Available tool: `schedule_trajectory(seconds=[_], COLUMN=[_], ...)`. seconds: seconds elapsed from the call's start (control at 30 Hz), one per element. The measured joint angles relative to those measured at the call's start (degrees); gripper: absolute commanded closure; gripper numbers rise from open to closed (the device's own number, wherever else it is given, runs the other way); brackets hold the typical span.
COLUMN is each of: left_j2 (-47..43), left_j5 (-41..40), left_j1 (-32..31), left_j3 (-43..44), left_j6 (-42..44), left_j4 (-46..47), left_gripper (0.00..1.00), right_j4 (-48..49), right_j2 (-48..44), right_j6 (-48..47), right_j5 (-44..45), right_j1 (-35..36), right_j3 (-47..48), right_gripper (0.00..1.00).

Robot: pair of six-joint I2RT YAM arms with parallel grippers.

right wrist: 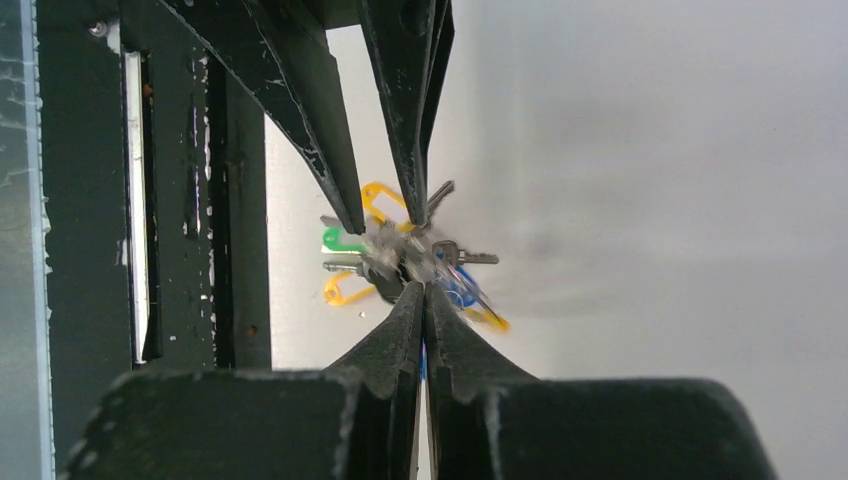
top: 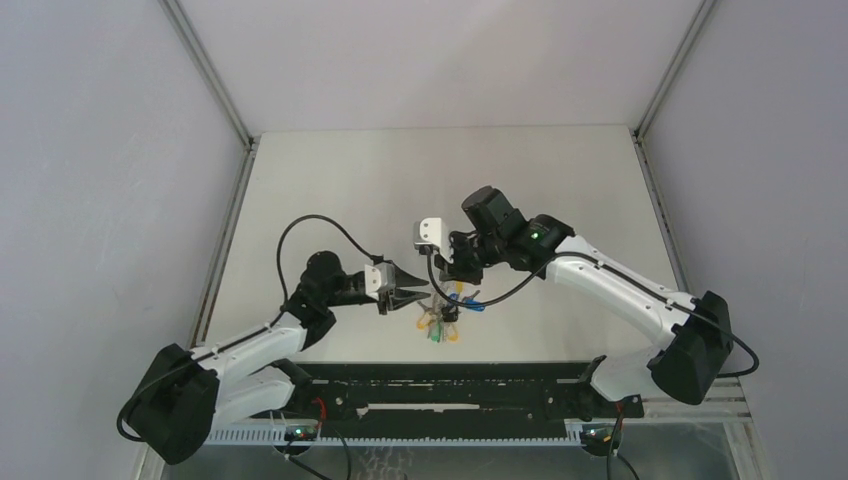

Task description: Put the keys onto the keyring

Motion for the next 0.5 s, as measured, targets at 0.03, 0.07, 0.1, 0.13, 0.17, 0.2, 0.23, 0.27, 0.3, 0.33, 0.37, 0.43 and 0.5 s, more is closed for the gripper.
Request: schedule_trajectory(seconds=[0.03,0.07,0.1,0.13,0.17,0.2,0.23,0.27,0.3,0.33,0.37,0.43,0.5], left_j2=[0.8,1.5,2.0,2.2,2.2,2.2,2.3,2.4,2.8,3.2,3.9,5.4,6.3], left_j5=[0.0,-0.1,-0.3,-0.8,-1.4,-2.3,-3.2,-4.5,-5.9,-7.1,-8.7,-12.2,-15.1], left_j1=[-0.1,-0.1,-0.1,-0.2,-0.2,-0.2,-0.2,-0.2,-0.2,-0.2,-0.2,-0.2,-0.2], left_j3=[0.1,0.2,0.4,0.4,0.4,0.4,0.4,0.4,0.4,0.4,0.4,0.4,0.4], left_j6=[0.0,0.0,0.1,0.1,0.1,0.0,-0.2,-0.6,-1.5,-2.3,-3.6,-6.6,-9.2], left_j4=[0.0,-0.2,-0.5,-0.7,-1.0,-1.0,-1.0,-1.0,-1.0,-1.0,-1.0,-1.0,-1.1], left_gripper=[0.68,0.68,0.68,0.68,0.67,0.67,0.67,0.67,0.67,0.67,0.67,0.67,0.67], right_j4=[0.0,0.0,0.0,0.0,0.0,0.2,0.9,1.5,2.2,3.0,3.6,5.1,6.4], right_j2=[0.3,0.7,1.1,1.6,2.1,2.4,2.4,2.2,1.9,1.6,1.2,0.5,-0.2], right_j6=[-0.1,-0.1,0.0,0.2,0.7,1.6,2.5,3.7,4.7,6.0,7.2,9.4,11.1], right_j5=[0.1,0.3,0.7,1.0,1.3,1.7,2.0,2.5,3.0,3.4,4.1,5.0,5.3], right_j1=[0.0,0.0,-0.1,-0.3,-0.5,-0.9,-1.2,-1.5,-1.6,-1.7,-1.9,-2.1,-2.3], right_j3=[0.0,0.0,0.0,0.0,0.0,-0.1,-0.7,-1.6,-2.7,-3.9,-5.4,-8.1,-10.5], right_gripper=[1.0,1.0,1.0,1.0,1.0,1.0,1.0,0.94,0.87,0.83,0.77,0.71,0.62])
